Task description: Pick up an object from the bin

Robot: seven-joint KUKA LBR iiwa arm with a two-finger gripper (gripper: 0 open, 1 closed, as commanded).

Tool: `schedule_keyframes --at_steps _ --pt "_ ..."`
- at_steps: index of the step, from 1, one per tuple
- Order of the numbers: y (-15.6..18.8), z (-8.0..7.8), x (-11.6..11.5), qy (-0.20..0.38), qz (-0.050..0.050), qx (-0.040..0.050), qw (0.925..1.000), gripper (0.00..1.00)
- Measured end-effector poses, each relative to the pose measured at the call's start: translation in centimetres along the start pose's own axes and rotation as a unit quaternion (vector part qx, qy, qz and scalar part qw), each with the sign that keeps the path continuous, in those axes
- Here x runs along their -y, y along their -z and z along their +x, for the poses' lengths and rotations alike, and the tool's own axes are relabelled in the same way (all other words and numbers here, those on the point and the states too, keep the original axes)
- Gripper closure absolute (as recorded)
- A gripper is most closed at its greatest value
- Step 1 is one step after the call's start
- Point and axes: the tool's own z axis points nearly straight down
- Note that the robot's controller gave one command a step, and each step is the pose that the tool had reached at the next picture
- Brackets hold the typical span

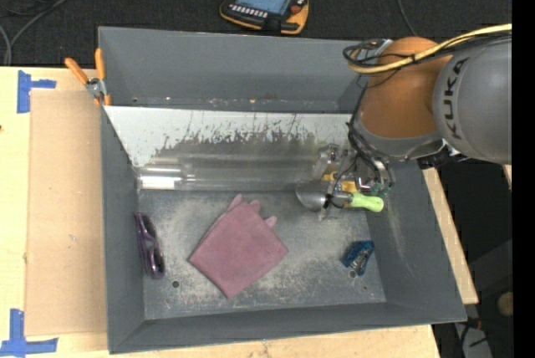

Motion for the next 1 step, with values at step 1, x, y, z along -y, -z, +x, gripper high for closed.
schedule_keyframes --at_steps 1 --pt "3.13 -0.12 -0.01 0.0 0.0 0.0025 1.0 1.0"
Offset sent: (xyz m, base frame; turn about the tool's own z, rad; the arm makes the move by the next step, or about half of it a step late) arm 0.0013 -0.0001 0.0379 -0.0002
